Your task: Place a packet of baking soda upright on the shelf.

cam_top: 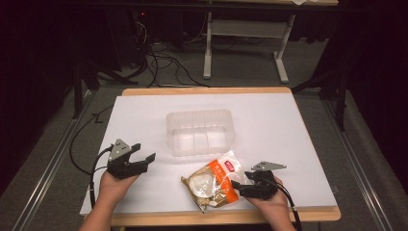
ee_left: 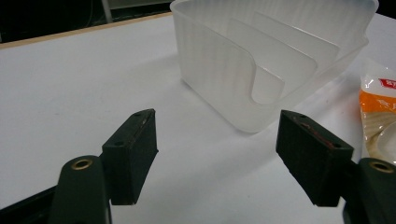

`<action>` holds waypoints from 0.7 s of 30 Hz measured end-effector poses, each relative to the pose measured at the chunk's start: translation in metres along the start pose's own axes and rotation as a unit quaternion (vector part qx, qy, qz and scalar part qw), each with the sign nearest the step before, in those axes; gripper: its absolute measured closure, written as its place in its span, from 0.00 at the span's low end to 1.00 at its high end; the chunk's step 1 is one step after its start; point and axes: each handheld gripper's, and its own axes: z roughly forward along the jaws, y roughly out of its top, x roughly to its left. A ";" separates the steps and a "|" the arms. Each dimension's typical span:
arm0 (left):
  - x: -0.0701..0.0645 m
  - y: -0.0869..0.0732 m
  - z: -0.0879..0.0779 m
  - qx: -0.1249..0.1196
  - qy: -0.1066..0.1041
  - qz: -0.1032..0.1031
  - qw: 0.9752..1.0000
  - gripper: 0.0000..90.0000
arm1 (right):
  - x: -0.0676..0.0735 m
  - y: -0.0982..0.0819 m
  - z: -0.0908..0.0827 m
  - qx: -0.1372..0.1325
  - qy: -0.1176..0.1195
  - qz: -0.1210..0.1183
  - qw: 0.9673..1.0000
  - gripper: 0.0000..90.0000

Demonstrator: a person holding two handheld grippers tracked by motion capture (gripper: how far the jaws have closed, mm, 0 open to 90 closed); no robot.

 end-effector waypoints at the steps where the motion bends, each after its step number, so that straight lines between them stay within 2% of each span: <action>1: 0.000 0.000 0.000 0.000 0.000 0.000 1.000 0.33 | 0.000 0.000 0.000 0.000 0.000 0.000 1.000 0.35; 5: 0.000 0.000 0.000 0.001 0.000 0.001 1.000 0.33 | -0.002 0.001 -0.007 -0.016 0.008 0.001 1.000 0.42; 6: 0.000 0.000 0.001 0.001 -0.001 0.002 1.000 0.33 | -0.002 0.001 -0.012 -0.028 0.014 0.003 1.000 0.45; 10: -0.001 0.000 0.001 0.003 -0.001 0.002 1.000 0.33 | -0.002 0.002 -0.020 -0.045 0.031 0.001 0.998 0.49; 13: -0.001 0.000 0.001 0.005 -0.001 0.003 1.000 0.33 | 0.000 0.003 -0.023 -0.051 0.032 0.001 0.998 0.50; 16: -0.002 -0.001 0.002 0.005 -0.001 0.005 1.000 0.33 | 0.006 0.004 -0.029 -0.071 0.033 -0.015 0.997 0.51; 19: -0.002 -0.001 0.002 0.007 -0.002 0.006 1.000 0.33 | 0.010 0.004 -0.032 -0.080 0.036 -0.019 0.996 0.53; 21: -0.002 -0.001 0.002 0.008 -0.002 0.007 1.000 0.33 | 0.015 0.004 -0.034 -0.088 0.045 -0.026 0.995 0.55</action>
